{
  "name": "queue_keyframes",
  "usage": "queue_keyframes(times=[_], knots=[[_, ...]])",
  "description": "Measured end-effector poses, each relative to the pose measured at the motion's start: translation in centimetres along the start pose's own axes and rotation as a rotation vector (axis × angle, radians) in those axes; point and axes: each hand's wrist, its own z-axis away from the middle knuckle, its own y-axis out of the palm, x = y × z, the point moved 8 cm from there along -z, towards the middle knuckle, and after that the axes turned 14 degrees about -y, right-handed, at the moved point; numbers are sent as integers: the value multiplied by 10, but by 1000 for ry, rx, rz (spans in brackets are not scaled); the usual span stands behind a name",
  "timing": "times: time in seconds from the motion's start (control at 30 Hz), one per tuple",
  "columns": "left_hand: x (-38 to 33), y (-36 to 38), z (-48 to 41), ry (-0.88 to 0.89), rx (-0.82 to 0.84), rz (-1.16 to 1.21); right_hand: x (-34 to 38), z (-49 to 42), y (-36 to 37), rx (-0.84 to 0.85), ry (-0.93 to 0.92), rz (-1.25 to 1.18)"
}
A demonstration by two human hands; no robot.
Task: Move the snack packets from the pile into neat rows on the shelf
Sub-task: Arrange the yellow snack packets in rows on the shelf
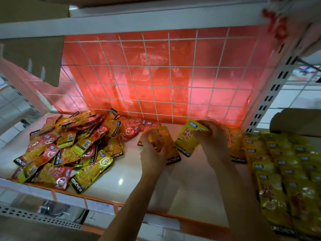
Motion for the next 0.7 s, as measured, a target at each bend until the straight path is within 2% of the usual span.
queue_keyframes(times=[0.07, 0.13, 0.4, 0.7], knots=[[-3, 12, 3, -18, 76, 52, -6, 1, -17, -114, 43, -121], [-6, 26, 3, -23, 149, 52, -13, 2, -36, -195, 52, -100], [-20, 85, 26, -57, 317, 46, -28, 9, -104, -312, 135, 80], [-35, 147, 50, -29, 402, -78, -39, 19, -185, -426, 185, 96]])
